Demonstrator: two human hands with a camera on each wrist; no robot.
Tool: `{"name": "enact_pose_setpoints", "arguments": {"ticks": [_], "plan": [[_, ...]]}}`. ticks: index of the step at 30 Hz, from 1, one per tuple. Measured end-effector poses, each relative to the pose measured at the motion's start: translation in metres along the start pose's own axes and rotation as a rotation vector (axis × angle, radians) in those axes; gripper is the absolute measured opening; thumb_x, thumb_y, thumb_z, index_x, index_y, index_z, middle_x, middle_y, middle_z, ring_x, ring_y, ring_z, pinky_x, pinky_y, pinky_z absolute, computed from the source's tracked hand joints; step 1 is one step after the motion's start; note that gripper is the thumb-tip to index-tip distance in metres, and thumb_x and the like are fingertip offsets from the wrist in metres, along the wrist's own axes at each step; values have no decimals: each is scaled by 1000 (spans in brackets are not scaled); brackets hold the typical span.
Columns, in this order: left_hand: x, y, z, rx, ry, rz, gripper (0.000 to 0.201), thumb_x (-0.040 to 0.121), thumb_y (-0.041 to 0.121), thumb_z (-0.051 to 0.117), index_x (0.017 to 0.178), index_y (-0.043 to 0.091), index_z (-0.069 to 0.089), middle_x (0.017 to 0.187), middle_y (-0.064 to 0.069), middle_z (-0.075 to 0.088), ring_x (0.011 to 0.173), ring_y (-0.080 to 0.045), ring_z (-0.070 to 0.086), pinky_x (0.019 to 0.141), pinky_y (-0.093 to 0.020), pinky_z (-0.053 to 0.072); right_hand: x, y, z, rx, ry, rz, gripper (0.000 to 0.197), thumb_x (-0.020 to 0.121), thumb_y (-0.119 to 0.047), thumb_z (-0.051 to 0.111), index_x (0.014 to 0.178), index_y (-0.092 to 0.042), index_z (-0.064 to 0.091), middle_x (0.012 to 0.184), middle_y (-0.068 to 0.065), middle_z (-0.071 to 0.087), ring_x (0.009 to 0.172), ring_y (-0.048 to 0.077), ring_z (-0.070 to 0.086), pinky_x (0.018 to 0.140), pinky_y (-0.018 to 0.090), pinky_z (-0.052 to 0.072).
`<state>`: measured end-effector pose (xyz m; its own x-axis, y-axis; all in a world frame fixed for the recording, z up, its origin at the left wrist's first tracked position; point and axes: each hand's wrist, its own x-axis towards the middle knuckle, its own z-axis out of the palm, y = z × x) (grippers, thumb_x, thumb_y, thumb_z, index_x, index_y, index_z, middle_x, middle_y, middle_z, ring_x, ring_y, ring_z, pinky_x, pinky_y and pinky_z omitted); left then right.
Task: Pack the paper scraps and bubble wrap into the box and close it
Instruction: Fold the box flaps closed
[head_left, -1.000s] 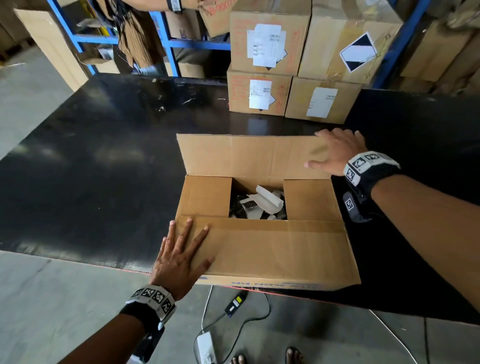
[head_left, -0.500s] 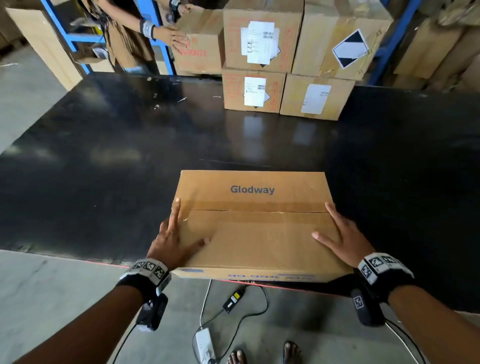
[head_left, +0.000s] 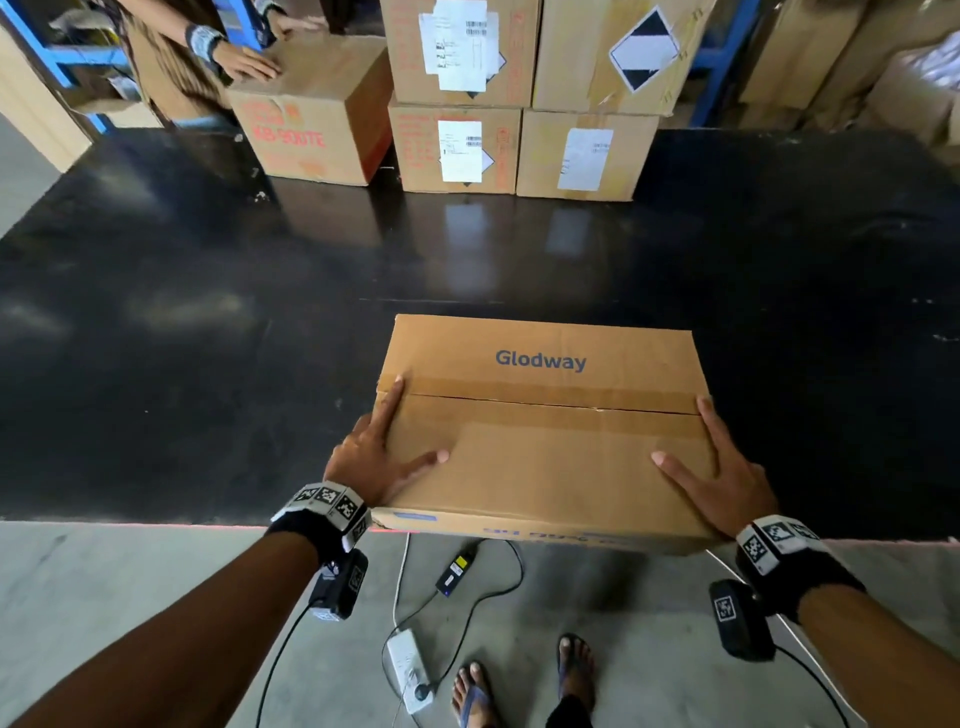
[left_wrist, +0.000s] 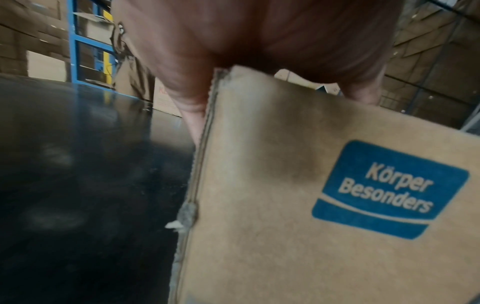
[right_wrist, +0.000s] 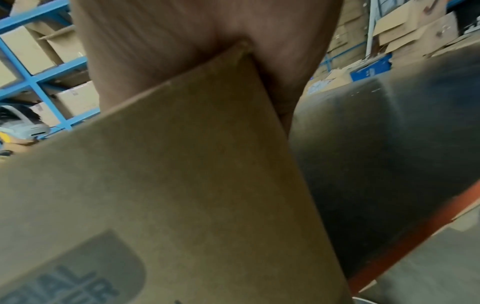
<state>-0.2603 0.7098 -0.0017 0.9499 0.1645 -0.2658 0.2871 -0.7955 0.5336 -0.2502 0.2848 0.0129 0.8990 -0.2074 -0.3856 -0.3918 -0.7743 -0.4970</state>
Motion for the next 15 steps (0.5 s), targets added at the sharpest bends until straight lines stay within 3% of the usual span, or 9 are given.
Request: {"name": "enact_pose_setpoints", "arguments": {"ticks": [2,5,9,15], "plan": [[4,11,7,-2,-20,12,115,63,85,69,150,66,-4,151,-9,48,131,-40,53,110,-51,42,3,8,-5,-7,1,23,102,69,-84,53,150,-64,-5,156,11,42,134,47,44,111,55,36],[10,21,12,27,-19,0,114,63,87,66,150,66,-6,146,-10,48,126,-41,56,108,-51,44,10,12,-9,-23,22,17,94,84,-74,59,152,-61,-5,155,12,44,133,47,46,110,54,37],[9,23,16,82,-7,9,114,59,96,55,148,67,-11,140,-11,50,115,-44,62,100,-53,51,17,12,-11,-56,46,2,90,86,-72,57,152,-61,-4,149,17,50,128,46,53,107,52,42],[8,27,18,125,39,11,113,58,101,45,147,67,-14,135,-10,52,105,-42,66,91,-53,55,35,10,-16,-94,11,-46,92,85,-74,55,149,-62,-11,151,12,49,126,43,55,104,52,44]]}}
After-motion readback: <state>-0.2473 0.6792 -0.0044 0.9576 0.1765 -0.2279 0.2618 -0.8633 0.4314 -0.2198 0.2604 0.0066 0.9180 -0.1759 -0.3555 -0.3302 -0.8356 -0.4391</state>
